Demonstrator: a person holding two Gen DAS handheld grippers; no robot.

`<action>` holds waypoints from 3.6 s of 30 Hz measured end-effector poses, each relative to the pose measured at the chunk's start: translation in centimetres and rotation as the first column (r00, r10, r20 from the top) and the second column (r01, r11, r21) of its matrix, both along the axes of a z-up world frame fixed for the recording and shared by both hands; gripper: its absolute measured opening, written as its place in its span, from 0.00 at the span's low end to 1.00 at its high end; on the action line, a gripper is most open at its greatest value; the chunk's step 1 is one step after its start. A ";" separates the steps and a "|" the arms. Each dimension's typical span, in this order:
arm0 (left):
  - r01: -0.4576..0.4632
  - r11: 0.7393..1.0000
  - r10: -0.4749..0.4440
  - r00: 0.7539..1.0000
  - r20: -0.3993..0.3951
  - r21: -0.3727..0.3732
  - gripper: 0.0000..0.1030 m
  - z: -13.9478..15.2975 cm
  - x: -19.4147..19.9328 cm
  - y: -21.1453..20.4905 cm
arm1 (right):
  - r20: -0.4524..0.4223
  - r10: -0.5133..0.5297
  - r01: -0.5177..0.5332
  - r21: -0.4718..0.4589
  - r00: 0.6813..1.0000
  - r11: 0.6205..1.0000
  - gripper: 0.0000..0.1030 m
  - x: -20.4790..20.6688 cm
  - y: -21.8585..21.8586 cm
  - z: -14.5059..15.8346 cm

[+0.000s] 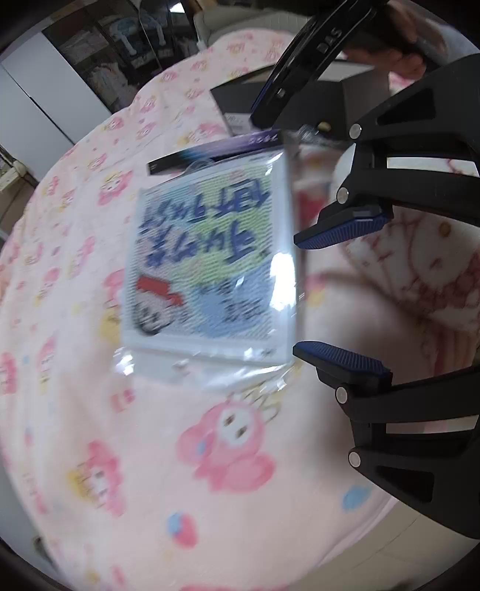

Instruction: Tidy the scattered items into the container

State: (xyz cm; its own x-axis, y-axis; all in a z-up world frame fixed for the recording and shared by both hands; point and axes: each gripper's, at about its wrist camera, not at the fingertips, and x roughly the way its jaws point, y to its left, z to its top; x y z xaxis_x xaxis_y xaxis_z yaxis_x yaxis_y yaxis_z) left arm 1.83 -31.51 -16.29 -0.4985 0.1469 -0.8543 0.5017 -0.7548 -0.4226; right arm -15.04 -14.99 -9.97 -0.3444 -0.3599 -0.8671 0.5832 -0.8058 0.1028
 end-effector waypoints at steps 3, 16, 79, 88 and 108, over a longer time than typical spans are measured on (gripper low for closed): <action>0.025 0.999 -0.025 1.000 0.007 0.038 0.51 -0.8 -0.3 0.3 | 0.021 0.023 -0.023 0.012 1.000 1.000 0.32 -0.1 -0.9 -0.6; -0.092 0.993 0.093 0.996 -0.011 0.074 0.47 -2.3 -3.1 -4.2 | 0.267 0.084 -0.068 -0.069 0.960 0.995 0.30 -1.6 -3.6 -4.7; 0.052 0.997 -0.062 0.979 -0.196 -0.057 0.53 7.7 -4.9 -1.4 | 0.135 0.109 -0.091 -0.130 0.985 0.987 0.43 -0.4 0.9 4.0; 0.342 0.939 -0.338 0.889 -0.307 -0.044 0.53 12.2 -10.0 10.7 | 0.064 -0.130 0.139 -0.174 0.990 0.975 0.42 1.8 16.0 8.1; 0.653 0.750 -0.657 0.754 -0.008 -0.107 0.53 4.9 -24.0 30.9 | 0.247 -0.404 0.431 -0.068 0.881 0.900 0.42 -1.9 35.2 -1.9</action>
